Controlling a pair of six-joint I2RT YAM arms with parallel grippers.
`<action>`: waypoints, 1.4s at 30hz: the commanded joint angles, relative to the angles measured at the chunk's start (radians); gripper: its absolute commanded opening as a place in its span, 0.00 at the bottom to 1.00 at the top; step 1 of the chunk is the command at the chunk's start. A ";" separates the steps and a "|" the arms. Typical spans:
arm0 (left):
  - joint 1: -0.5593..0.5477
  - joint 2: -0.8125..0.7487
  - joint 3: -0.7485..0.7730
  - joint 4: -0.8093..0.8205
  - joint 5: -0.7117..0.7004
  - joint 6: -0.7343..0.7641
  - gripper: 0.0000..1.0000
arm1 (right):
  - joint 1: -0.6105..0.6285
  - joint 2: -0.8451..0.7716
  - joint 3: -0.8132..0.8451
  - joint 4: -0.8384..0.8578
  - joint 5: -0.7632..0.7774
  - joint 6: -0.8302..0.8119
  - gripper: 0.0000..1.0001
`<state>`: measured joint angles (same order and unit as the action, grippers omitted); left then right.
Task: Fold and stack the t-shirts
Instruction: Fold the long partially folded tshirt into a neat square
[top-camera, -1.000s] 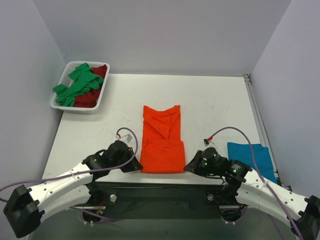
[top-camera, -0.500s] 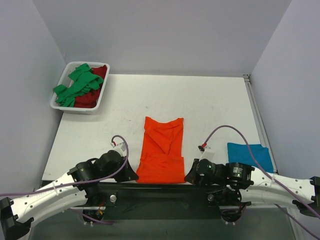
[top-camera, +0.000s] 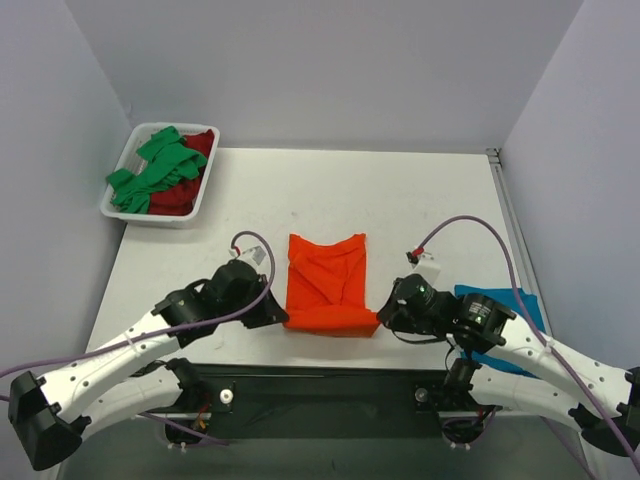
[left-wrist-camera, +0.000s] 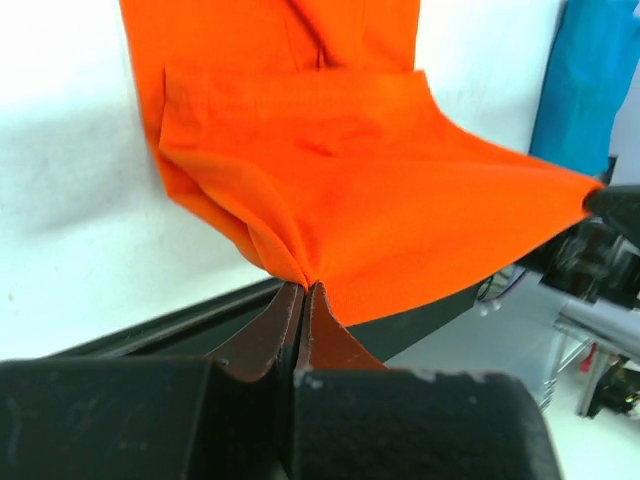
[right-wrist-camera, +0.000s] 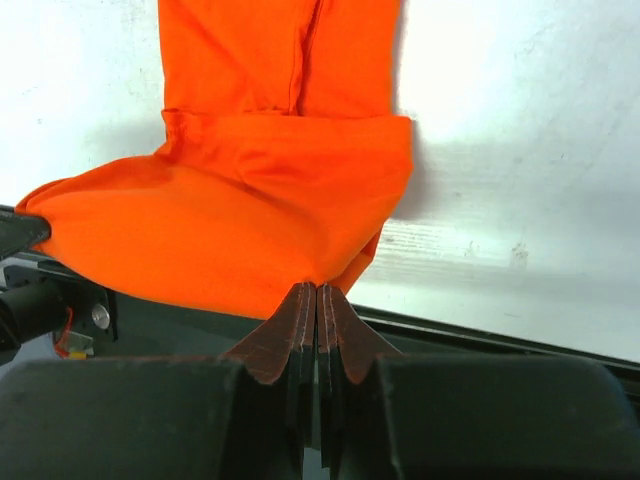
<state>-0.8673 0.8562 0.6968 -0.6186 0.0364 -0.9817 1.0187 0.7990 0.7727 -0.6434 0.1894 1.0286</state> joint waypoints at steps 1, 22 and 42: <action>0.095 0.056 0.067 0.100 0.088 0.055 0.00 | -0.098 0.054 0.079 -0.035 -0.019 -0.111 0.00; 0.522 0.841 0.526 0.397 0.341 0.156 0.00 | -0.739 0.891 0.568 0.275 -0.579 -0.426 0.00; 0.619 0.893 0.426 0.510 0.271 0.115 0.68 | -0.718 0.988 0.567 0.326 -0.435 -0.466 0.56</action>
<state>-0.2214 1.8526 1.1973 -0.0807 0.4110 -0.8566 0.2386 1.9209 1.4357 -0.3187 -0.3428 0.5499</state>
